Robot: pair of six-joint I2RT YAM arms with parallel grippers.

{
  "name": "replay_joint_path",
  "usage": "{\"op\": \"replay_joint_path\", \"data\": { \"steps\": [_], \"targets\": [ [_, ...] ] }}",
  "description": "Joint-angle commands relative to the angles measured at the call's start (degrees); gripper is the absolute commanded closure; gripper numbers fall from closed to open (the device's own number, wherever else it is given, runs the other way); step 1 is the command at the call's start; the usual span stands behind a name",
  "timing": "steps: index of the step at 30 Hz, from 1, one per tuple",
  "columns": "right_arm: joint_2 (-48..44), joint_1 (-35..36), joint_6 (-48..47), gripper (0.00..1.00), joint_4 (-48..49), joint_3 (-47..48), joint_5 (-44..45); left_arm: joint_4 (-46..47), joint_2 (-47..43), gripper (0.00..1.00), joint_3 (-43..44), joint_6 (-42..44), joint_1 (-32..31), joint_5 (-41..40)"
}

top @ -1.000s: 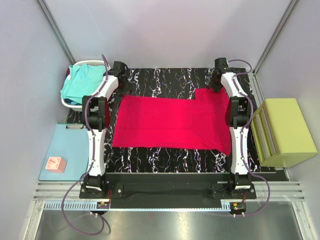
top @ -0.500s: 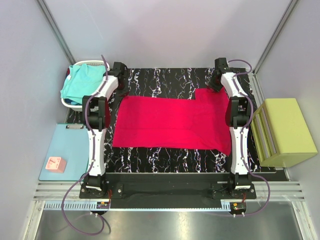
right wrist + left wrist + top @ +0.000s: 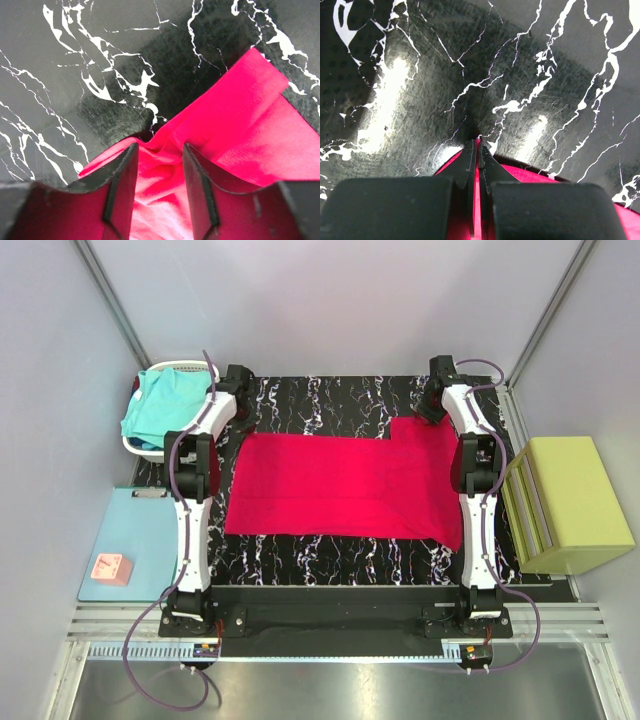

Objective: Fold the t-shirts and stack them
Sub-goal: Grap the side of the flattened tshirt furthest away from the robot with both arms

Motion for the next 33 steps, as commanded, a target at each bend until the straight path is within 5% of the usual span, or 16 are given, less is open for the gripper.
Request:
{"op": "replay_joint_path", "data": {
  "steps": [1, 8, 13, 21, 25, 33],
  "targets": [
    [2.49, -0.77, -1.58, 0.48, -6.98, 1.28, 2.00, -1.28, -2.68, 1.00, -1.41, 0.78, 0.27, -1.54],
    [4.77, -1.64, -1.67, 0.47, -7.16, 3.48, 1.21, -1.28, -3.29, 1.00, -2.03, 0.43, 0.27, -0.93],
    [5.30, -1.65, -1.49, 0.68, -7.25, 1.99, 0.60, -1.28, -3.56, 1.00, -2.64, 0.52, 0.27, -1.10],
    [4.78, -1.65, -1.67, 0.81, -7.07, 2.16, 0.25, -1.19, -3.73, 1.00, -2.47, 0.25, 0.27, -0.75],
    [3.72, -1.65, -1.58, 1.00, -6.63, 1.90, -0.72, -1.19, -4.78, 1.00, -2.82, 0.08, 0.27, -0.58],
    [-1.55, -1.65, -1.58, 1.00, -6.28, 1.73, -0.55, -1.01, -8.38, 1.00, -2.38, -0.36, 0.18, 0.13]
  ]
}}
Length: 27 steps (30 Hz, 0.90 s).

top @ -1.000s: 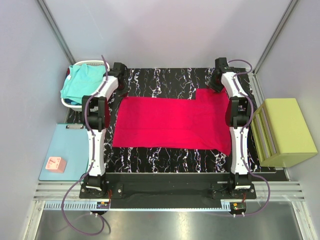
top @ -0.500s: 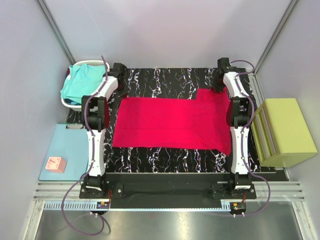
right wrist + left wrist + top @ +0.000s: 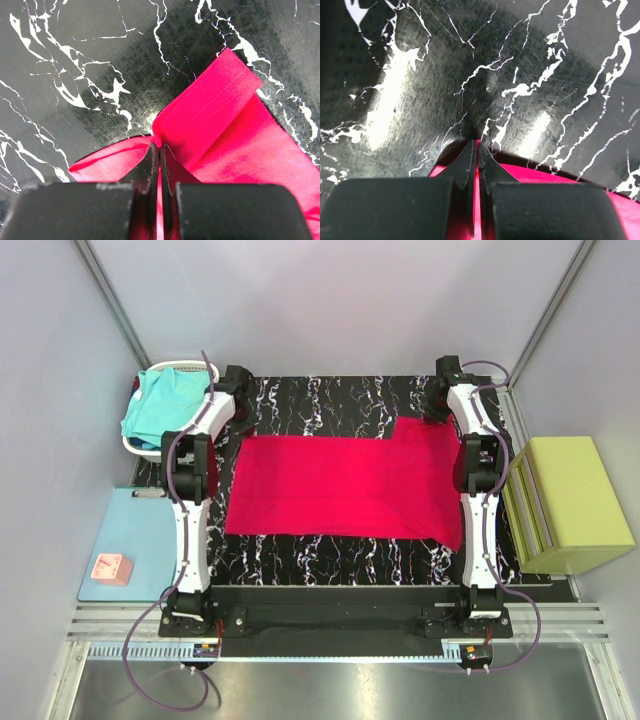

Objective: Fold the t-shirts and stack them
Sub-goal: Grap the side of the flattened tshirt furthest away from the robot with both arms

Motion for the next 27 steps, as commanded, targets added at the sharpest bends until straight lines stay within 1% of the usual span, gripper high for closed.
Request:
{"op": "replay_joint_path", "data": {
  "steps": [1, 15, 23, 27],
  "targets": [
    [-3.54, -0.07, -0.55, 1.00, -2.13, -1.40, -0.24, -0.14, -6.68, 1.00, 0.61, -0.30, 0.18, 0.15],
    [-13.12, 1.07, -1.87, 1.00, -1.95, -5.62, 1.16, -0.14, -13.19, 1.00, -2.28, -0.56, -0.44, 0.94],
    [-17.86, 2.91, -3.27, 1.00, -1.51, -7.20, 1.95, -0.14, -14.16, 1.00, -6.06, -0.30, -0.79, 1.12],
    [-20.59, 3.88, -3.63, 1.00, -0.46, -12.19, 2.57, -0.14, -14.42, 1.00, -8.61, -0.38, -1.14, 0.94]
  ]
}}
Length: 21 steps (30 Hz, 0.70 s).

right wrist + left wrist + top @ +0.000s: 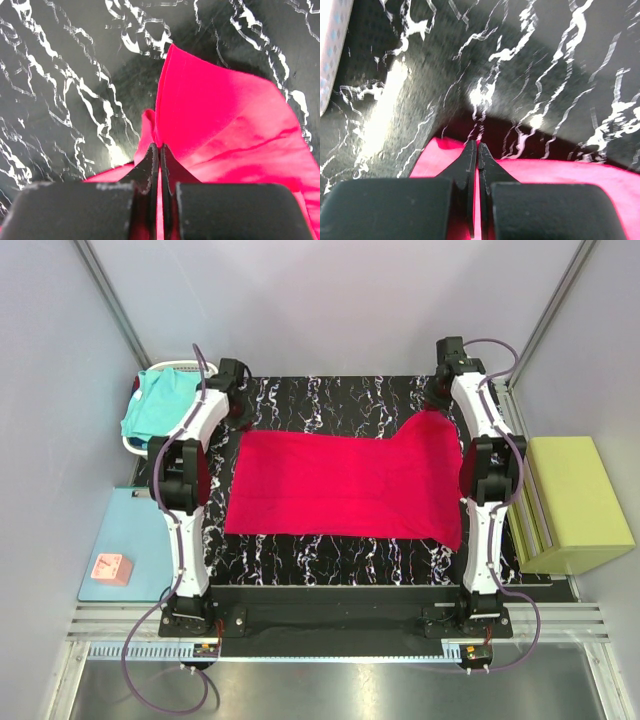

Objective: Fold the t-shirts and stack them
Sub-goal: Grap the side of the flattened tshirt furthest away from the robot with both arms

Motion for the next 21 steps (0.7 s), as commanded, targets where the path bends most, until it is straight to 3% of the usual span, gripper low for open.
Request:
{"op": "replay_joint_path", "data": {
  "steps": [1, 14, 21],
  "targets": [
    [-6.82, 1.59, -1.81, 1.00, 1.81, -5.06, 2.44, 0.65, -3.82, 1.00, -2.86, -0.32, -0.48, 0.02],
    [-19.04, 2.73, -2.43, 1.00, 6.74, -23.77, 7.10, 1.09, -8.91, 1.00, -7.44, 0.56, -0.84, -2.26],
    [-23.79, 2.82, -2.08, 1.00, 6.31, -28.27, 9.21, 1.09, -13.05, 1.00, -11.03, 0.82, -0.84, -4.11]
  ]
}}
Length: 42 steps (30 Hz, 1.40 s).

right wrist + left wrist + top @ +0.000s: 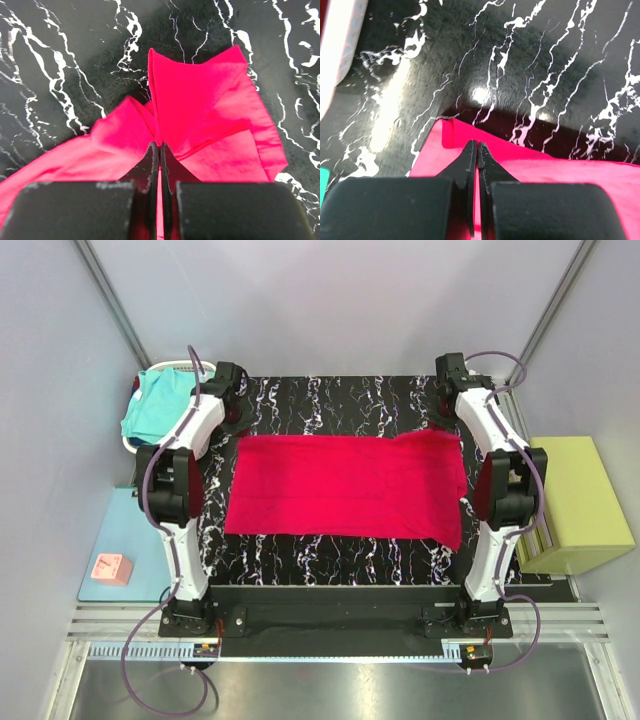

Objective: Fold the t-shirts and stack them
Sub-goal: Grap the side of the flattened tshirt furthest away from the robot with both arms, then fold the other side of the tshirt into a rectangle

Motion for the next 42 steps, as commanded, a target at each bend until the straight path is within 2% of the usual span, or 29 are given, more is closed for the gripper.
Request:
{"op": "replay_joint_path", "data": {
  "steps": [1, 12, 19, 24, 27, 33, 37, 42],
  "targets": [
    [-6.09, 0.50, -0.31, 1.00, 1.49, -2.39, 3.22, 1.00, -5.66, 1.00, -2.62, 0.85, -0.03, -2.88],
    [-13.55, 0.94, 1.54, 1.00, 3.25, -13.55, 4.54, 1.53, -11.64, 1.00, -10.62, 0.50, -0.03, -4.21],
    [-17.52, 1.56, 2.33, 1.00, 4.48, -20.59, 6.47, 1.62, -13.49, 1.00, -12.04, 0.85, -0.03, -5.08],
    [-16.12, 1.56, 1.36, 1.00, 3.78, -17.00, 7.35, 1.35, -11.82, 1.00, -8.45, 1.11, -0.12, -4.21],
    [-15.32, 1.56, 1.36, 1.00, 2.20, -10.60, 6.56, 0.74, -10.59, 1.00, -5.63, 0.85, -0.29, -3.42],
    [-16.29, 1.56, -1.44, 1.00, 1.14, -3.64, 9.19, -0.14, -10.32, 1.00, -1.49, 1.99, -0.64, -3.94],
    [-16.99, 1.56, -2.15, 1.00, 1.23, -3.36, 10.60, -0.32, -9.97, 1.00, -0.52, 2.17, -0.73, -4.12],
    [-19.98, 1.65, -1.28, 1.00, 3.95, -8.98, 11.48, -0.32, -10.41, 1.00, -1.40, 2.17, -0.82, -4.47]
  ]
}}
